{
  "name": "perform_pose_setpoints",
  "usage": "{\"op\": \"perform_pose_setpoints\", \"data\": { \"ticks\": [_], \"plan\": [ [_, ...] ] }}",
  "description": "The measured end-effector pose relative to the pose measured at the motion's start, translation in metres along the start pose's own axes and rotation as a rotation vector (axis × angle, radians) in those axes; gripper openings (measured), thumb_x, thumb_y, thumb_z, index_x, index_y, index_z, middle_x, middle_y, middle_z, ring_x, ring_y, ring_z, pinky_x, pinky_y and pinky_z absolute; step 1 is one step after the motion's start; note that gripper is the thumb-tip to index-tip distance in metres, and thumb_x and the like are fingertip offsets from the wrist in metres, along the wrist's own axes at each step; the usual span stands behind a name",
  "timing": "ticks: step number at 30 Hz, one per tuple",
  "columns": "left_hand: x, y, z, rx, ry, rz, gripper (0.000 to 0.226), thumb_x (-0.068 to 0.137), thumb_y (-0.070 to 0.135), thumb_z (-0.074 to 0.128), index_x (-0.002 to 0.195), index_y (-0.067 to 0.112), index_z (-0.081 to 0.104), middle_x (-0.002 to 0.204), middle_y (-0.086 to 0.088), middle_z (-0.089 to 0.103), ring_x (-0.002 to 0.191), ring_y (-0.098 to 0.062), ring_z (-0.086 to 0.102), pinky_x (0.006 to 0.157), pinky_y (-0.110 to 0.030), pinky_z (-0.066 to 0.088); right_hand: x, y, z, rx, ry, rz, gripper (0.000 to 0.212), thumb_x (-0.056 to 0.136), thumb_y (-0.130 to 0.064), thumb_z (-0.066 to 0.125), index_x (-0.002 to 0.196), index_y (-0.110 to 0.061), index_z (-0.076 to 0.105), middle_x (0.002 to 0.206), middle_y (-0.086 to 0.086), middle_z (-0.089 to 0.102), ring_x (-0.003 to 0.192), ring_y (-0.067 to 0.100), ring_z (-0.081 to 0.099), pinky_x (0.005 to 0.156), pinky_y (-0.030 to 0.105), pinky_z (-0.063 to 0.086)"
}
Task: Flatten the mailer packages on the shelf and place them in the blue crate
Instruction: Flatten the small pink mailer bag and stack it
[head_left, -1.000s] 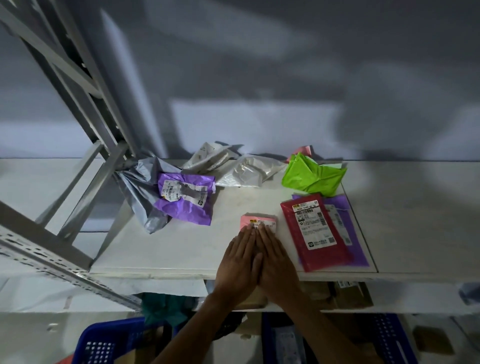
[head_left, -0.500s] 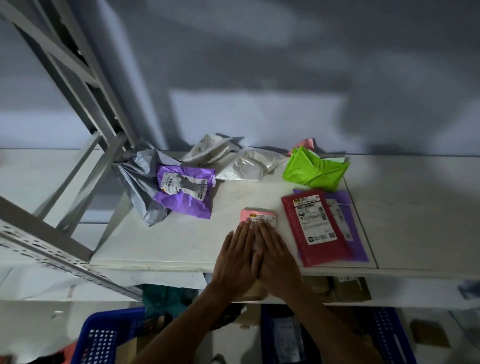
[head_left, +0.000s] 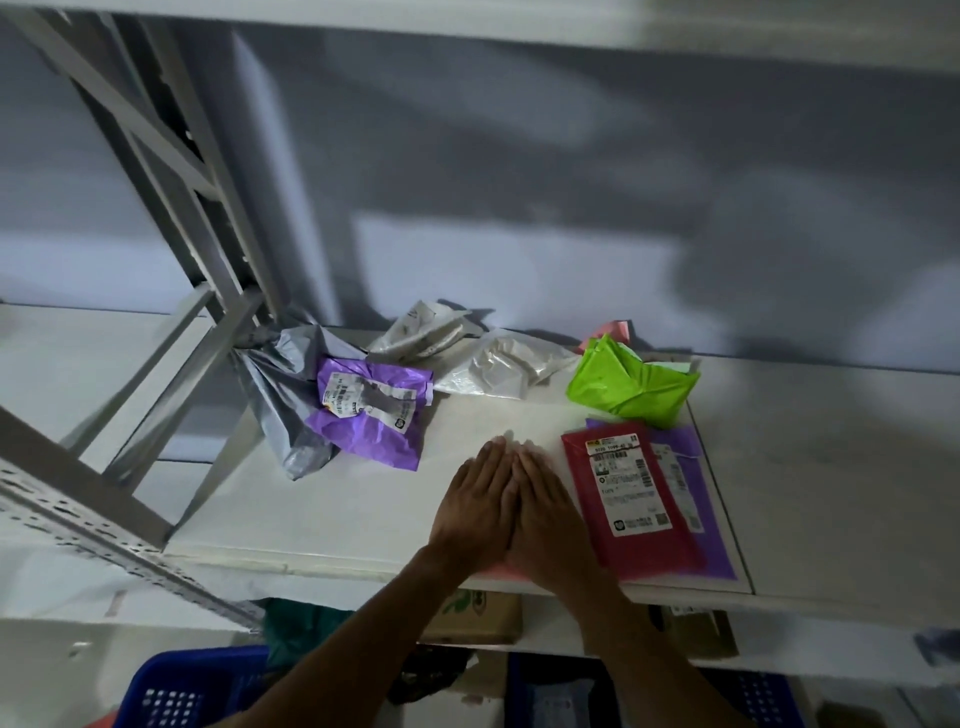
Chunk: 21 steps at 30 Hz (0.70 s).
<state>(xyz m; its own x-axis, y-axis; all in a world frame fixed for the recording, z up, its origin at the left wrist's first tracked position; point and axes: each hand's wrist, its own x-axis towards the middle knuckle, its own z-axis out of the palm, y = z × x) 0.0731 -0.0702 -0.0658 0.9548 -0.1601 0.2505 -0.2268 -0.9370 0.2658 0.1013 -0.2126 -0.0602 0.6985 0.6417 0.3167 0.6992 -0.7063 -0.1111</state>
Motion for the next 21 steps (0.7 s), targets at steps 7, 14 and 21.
{"op": "perform_pose_setpoints", "data": {
  "ticks": [7, 14, 21],
  "plan": [
    [0.015, -0.003, 0.004, -0.037, 0.062, -0.062, 0.054, 0.108, 0.031, 0.029, 0.159, 0.012, 0.025, 0.167, -0.007, 0.016, 0.156, -0.017, 0.006, 0.125, -0.042, 0.018, 0.010, 0.009, 0.004, 0.021, 0.022, 0.040, 0.060, 0.101, -0.029, 0.038, 0.151, 0.005, 0.035, 0.160, 0.021, 0.031, 0.152, 0.031, 0.024, 0.120, 0.050, 0.030],
    [0.023, -0.008, 0.002, -0.056, 0.043, -0.040, 0.054, 0.108, 0.032, 0.023, 0.157, 0.011, 0.028, 0.166, -0.007, 0.020, 0.155, -0.016, 0.010, 0.126, -0.040, 0.013, 0.011, 0.018, 0.017, -0.037, -0.158, 0.060, 0.069, 0.102, -0.040, 0.025, 0.158, -0.001, 0.013, 0.167, 0.018, 0.010, 0.156, 0.030, 0.003, 0.123, 0.048, 0.017],
    [0.018, -0.002, -0.006, -0.025, -0.040, -0.046, 0.054, 0.108, 0.032, 0.025, 0.155, 0.007, 0.034, 0.164, -0.013, 0.024, 0.154, -0.026, 0.016, 0.123, -0.044, 0.024, 0.014, 0.015, -0.003, -0.075, -0.137, 0.057, 0.080, 0.093, -0.047, 0.045, 0.155, 0.002, 0.028, 0.163, 0.020, 0.025, 0.154, 0.033, 0.017, 0.121, 0.051, 0.026]
  ]
}}
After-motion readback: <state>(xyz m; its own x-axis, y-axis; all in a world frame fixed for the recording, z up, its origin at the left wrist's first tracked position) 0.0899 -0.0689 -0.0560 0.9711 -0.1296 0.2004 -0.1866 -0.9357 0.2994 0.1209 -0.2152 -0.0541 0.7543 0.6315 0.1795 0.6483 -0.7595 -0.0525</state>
